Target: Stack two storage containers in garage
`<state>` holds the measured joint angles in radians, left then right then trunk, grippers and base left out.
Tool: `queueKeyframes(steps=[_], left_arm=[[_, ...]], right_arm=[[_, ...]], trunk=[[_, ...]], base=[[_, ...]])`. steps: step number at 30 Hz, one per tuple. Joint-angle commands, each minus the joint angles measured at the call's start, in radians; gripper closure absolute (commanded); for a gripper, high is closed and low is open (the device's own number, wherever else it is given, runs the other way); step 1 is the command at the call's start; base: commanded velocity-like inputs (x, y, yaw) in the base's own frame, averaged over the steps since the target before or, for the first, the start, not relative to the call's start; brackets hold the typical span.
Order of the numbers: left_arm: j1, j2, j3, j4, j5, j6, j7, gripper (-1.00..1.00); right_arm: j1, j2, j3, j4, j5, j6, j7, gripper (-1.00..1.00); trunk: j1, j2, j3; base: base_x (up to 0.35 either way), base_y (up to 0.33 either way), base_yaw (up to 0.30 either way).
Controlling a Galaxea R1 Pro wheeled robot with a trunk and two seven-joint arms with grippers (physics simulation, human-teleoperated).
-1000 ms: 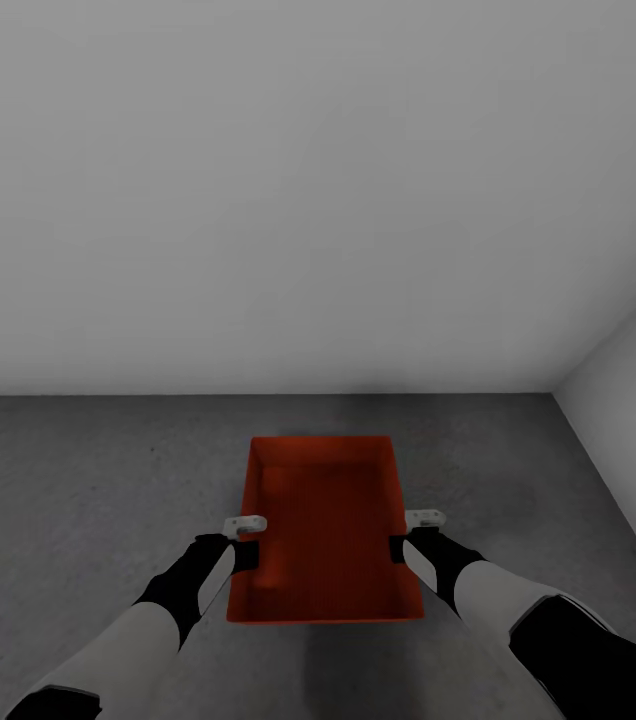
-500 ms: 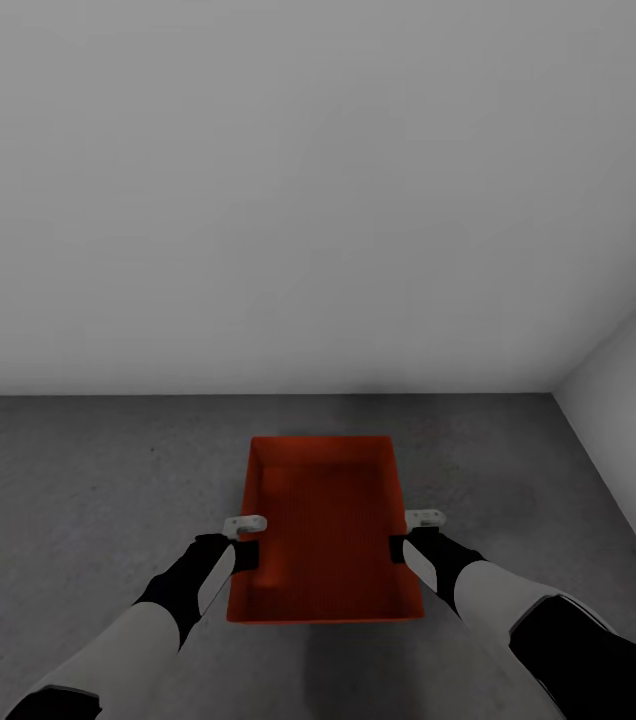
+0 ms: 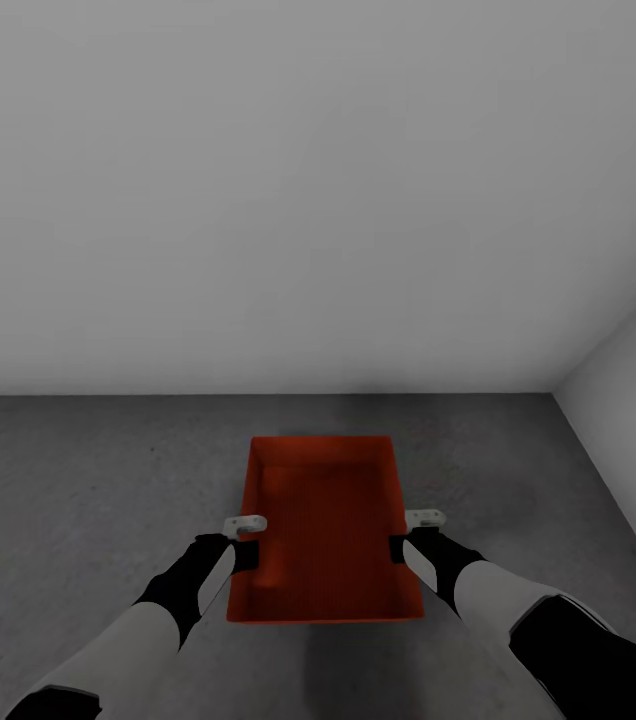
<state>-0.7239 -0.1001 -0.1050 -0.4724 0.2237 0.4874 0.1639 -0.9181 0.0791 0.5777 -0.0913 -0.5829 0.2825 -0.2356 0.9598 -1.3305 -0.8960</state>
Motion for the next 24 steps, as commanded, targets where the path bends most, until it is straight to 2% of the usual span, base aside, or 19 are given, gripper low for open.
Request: queueKeyframes(steps=[1, 6, 16, 24], left_arm=[[0.0, 0.002, 0.021, 0.0, -0.015, 0.01, 0.051, 1.0], [0.0, 0.002, 0.021, 0.0, -0.015, 0.01, 0.05, 1.0], [0.0, 0.002, 0.021, 0.0, -0.015, 0.01, 0.052, 1.0], [0.0, 0.002, 0.021, 0.0, -0.015, 0.01, 0.052, 1.0]], right_arm=[[-0.001, -0.005, -0.027, -0.004, 0.031, 0.004, -0.011, 1.0], [-0.001, -0.005, -0.027, -0.004, 0.031, 0.004, -0.011, 1.0], [-0.001, -0.005, -0.027, -0.004, 0.031, 0.004, -0.011, 1.0], [-0.001, -0.005, -0.027, -0.004, 0.031, 0.004, -0.011, 1.0]], trunk=[[0.0, 0.0, -0.001], [0.019, -0.035, -0.016], [0.019, -0.035, -0.016], [0.046, -0.084, -0.038]], base=[[0.0, 0.0, 0.0], [0.0, 0.0, 0.0], [0.0, 0.0, 0.0], [0.0, 0.0, 0.0]])
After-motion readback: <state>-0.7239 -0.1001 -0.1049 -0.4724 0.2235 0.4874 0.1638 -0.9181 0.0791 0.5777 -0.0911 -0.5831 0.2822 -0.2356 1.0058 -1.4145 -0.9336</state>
